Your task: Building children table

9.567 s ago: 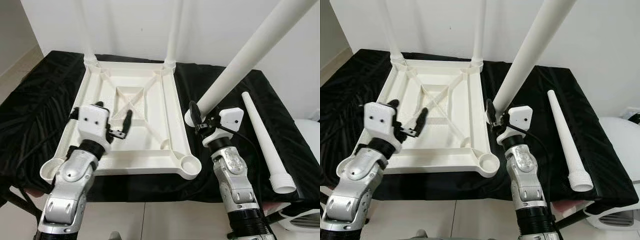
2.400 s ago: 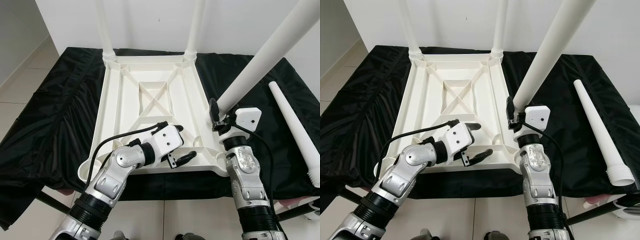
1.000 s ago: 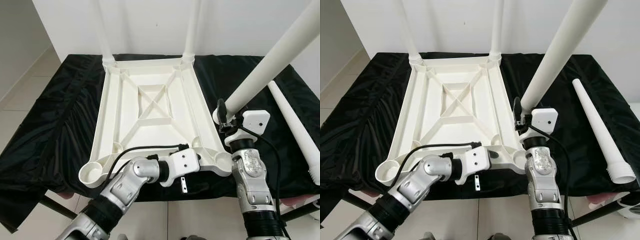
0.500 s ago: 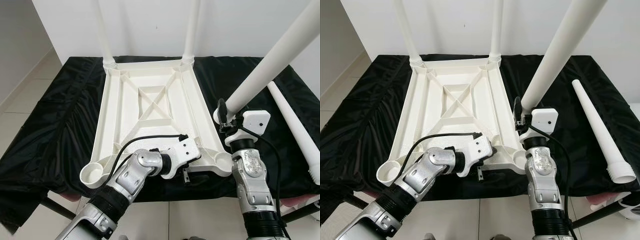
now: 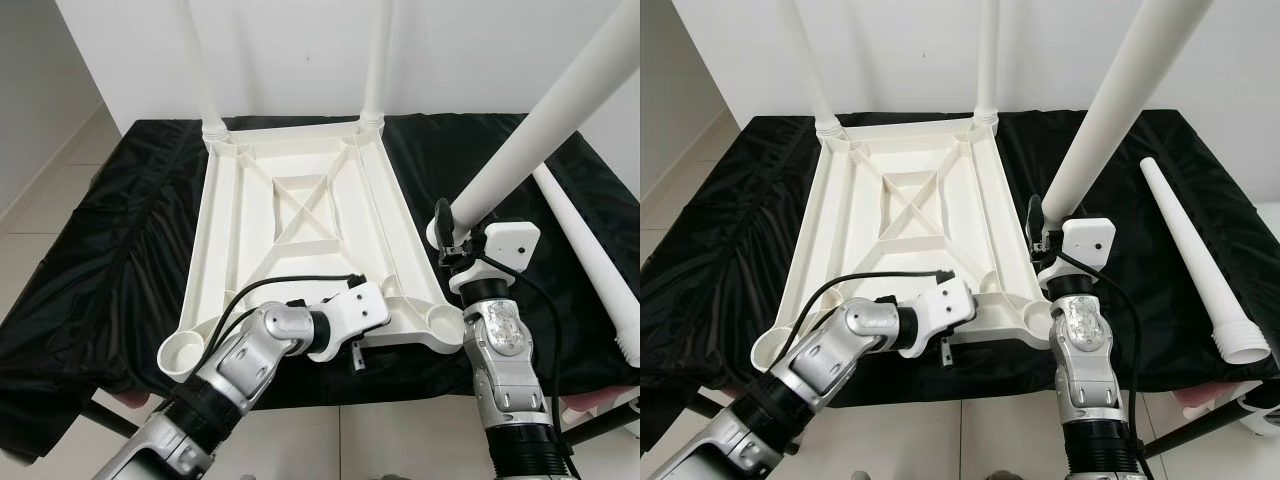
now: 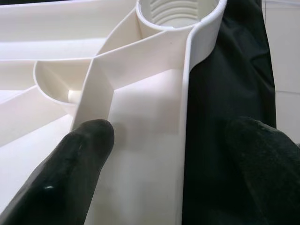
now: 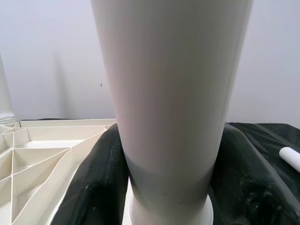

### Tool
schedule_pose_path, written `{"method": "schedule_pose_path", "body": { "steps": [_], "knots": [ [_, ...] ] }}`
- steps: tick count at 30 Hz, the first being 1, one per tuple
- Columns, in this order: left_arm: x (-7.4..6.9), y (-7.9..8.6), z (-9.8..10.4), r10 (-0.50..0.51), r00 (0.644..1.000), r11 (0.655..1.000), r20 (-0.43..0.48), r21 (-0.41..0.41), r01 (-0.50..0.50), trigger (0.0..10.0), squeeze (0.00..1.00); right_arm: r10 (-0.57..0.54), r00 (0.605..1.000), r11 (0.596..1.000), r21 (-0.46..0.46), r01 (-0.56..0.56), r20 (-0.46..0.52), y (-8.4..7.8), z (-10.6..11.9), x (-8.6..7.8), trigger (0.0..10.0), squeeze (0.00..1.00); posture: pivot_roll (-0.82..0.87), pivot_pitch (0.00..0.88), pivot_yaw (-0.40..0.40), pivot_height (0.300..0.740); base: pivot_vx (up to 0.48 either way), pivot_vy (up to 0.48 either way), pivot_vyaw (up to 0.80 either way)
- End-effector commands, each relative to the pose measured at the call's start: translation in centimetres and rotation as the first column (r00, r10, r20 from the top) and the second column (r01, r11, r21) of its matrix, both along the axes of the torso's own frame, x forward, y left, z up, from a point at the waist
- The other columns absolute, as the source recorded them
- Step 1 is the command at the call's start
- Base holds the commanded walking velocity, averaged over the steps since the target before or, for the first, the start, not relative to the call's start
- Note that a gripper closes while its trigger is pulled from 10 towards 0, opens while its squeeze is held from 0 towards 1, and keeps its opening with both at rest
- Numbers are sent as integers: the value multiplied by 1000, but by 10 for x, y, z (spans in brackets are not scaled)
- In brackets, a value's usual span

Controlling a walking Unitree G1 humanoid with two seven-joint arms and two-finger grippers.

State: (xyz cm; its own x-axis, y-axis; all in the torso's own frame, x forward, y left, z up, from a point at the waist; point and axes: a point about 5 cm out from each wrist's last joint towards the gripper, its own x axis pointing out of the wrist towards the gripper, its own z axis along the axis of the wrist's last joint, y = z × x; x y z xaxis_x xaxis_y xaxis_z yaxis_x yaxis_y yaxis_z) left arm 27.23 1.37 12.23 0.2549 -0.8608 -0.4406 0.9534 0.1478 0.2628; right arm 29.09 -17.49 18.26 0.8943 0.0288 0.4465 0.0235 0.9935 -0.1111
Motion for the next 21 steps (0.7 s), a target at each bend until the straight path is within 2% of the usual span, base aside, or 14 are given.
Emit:
{"method": "schedule_pose_path", "body": {
  "steps": [1,16,17,18,19,20,21],
  "knots": [
    [-8,11,-26,-35,990,993,-136,110,51,0,0,5,1000,1000,2,-5,11,2,2,-1,10000,0,-91,57,77,740,0,0,0],
    [-8,3,-20,-64,989,989,-130,126,80,78,0,-7,1000,1000,1,7,12,1,3,-2,10000,0,-99,61,87,740,0,0,0],
    [-7,3,-20,-66,990,988,-126,133,83,2510,0,-8,1000,1000,1,8,12,0,3,-2,10000,0,-99,61,87,740,0,0,0],
    [-7,2,-20,-67,990,987,-124,139,84,6824,0,-9,1000,1000,1,9,12,0,3,-2,10000,0,-99,61,87,740,0,0,0],
    [-7,2,-20,-66,990,986,-123,142,83,9137,0,-9,1000,1000,1,9,13,0,3,-2,10000,0,-100,61,86,740,0,0,0],
    [-5,3,-21,-58,992,984,-110,160,75,10000,0,-8,1000,1000,1,8,13,1,3,-2,10000,0,-101,62,86,740,0,0,0],
    [-5,3,-22,-56,993,984,-106,164,73,10000,0,-8,1000,1000,1,8,13,1,3,-2,10000,0,-101,62,86,740,0,0,0]
  ]
}}
